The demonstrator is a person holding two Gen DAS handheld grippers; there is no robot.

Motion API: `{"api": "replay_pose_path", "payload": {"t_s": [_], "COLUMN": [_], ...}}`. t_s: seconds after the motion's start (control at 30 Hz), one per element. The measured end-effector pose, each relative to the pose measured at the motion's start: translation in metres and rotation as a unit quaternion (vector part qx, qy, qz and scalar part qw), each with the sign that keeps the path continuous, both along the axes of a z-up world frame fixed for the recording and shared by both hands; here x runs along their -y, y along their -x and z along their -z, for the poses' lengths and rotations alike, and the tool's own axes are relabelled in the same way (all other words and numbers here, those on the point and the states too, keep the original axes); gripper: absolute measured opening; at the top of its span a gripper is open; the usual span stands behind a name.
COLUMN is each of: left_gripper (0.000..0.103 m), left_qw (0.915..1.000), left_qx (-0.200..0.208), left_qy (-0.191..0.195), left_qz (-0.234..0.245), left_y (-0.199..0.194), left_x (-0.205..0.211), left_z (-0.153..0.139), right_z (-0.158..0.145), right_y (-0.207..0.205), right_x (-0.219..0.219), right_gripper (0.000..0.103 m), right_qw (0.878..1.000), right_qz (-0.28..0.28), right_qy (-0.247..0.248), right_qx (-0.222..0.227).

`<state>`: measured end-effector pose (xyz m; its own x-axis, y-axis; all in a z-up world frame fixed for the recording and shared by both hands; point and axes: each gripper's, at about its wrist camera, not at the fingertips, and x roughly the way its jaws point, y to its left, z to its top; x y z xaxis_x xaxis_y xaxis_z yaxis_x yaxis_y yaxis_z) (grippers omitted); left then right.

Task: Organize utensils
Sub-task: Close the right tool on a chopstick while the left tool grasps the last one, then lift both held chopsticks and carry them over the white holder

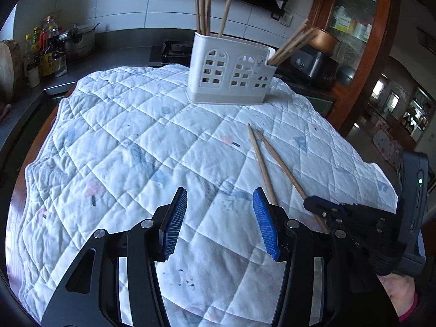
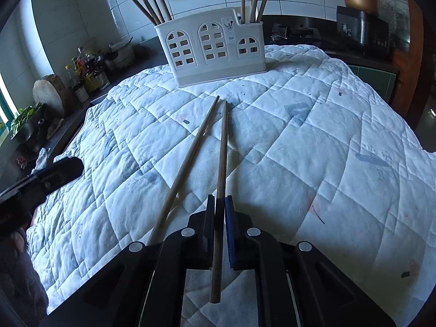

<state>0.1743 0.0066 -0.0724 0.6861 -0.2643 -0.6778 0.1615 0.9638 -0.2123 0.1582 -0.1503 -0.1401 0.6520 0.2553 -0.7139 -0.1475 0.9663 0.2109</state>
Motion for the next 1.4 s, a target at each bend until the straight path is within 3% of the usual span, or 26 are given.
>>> {"api": "replay_pose_path", "payload": {"t_s": [0.47,0.53,0.87,0.93,1.0,1.17,1.4], "left_gripper": [0.047,0.032,0.021,0.014,0.008,0.005,0.005], "left_qw": [0.9974,0.9968,0.9965,0.9968,0.9971,0.9977,0.9996], "left_qx": [-0.050,-0.055,-0.068,-0.068,-0.069,-0.064,-0.010], "left_qy": [0.021,0.017,0.005,-0.001,-0.005,-0.001,0.003], "left_qz": [0.047,0.055,0.049,0.042,0.033,0.022,0.027], "left_y": [-0.008,-0.011,-0.025,-0.027,-0.028,-0.027,-0.023], "left_x": [0.060,0.067,0.079,0.079,0.078,0.069,0.050], "left_z": [0.035,0.038,0.045,0.046,0.046,0.040,0.000], "right_z": [-0.045,-0.047,-0.049,-0.050,-0.051,-0.056,-0.079], "right_y": [0.025,0.025,0.028,0.028,0.029,0.032,0.026], "right_x": [0.024,0.028,0.041,0.042,0.043,0.046,0.051], "right_gripper": [0.007,0.007,0.007,0.007,0.007,0.007,0.007], "right_qw": [0.995,0.995,0.995,0.994,0.994,0.994,0.991], "right_qz": [0.004,0.006,0.014,0.014,0.014,0.012,-0.005], "right_qy": [0.020,0.017,0.006,0.007,0.007,0.011,0.015], "right_qx": [0.094,0.097,0.102,0.104,0.105,0.112,0.129]}}
